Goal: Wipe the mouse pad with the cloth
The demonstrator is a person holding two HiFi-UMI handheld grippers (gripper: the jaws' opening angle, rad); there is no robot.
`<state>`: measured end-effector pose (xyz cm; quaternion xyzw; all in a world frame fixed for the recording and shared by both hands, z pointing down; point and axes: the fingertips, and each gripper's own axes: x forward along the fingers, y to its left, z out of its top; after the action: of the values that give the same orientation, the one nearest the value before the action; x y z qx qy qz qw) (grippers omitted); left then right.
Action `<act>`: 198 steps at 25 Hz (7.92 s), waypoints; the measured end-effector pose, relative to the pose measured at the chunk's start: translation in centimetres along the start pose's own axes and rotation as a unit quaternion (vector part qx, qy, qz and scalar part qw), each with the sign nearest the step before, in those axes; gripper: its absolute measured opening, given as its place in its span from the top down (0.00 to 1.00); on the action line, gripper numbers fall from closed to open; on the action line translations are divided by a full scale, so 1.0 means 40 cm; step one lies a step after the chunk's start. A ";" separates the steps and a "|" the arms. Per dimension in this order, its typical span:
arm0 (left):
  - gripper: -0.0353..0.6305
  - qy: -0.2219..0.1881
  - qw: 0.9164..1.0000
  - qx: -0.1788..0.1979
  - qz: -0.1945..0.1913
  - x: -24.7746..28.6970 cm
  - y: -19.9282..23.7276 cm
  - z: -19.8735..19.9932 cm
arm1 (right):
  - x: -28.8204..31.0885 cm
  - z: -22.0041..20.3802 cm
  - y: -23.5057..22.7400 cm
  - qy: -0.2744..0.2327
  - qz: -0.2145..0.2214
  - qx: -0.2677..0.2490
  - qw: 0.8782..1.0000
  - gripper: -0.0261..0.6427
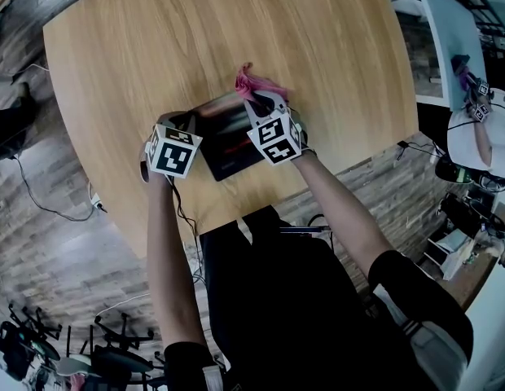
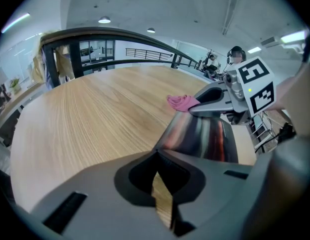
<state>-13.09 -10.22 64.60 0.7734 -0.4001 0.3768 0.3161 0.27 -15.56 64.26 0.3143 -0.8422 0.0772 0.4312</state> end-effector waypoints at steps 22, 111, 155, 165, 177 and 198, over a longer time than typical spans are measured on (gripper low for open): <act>0.91 -0.008 1.000 -0.009 0.019 -0.001 0.013 0.000 | -0.045 -0.011 0.259 -0.039 0.144 -0.209 0.966 0.88; 0.91 0.032 0.998 0.002 0.057 0.006 0.011 -0.008 | -0.038 -0.071 0.077 -0.025 0.099 -0.262 0.960 0.88; 0.91 0.034 0.993 0.004 0.110 -0.004 0.033 -0.002 | -0.281 -0.333 0.215 -0.055 0.268 -0.313 0.909 0.88; 0.91 0.028 0.993 0.003 0.114 0.000 0.033 0.000 | -0.271 -0.313 0.246 -0.006 0.264 -0.189 0.946 0.88; 0.91 0.020 0.993 -0.002 0.117 0.001 0.036 -0.001 | -0.263 -0.273 0.385 0.031 0.312 -0.160 0.936 0.88; 0.91 -0.024 0.992 -0.053 0.111 -0.011 0.049 -0.014 | -0.375 -0.017 0.330 -0.084 0.297 0.137 0.941 0.88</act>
<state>-15.12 -10.56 64.89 0.7150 -0.5104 0.3690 0.3035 -0.67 2.08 54.94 0.1114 -0.9118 0.2893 0.2693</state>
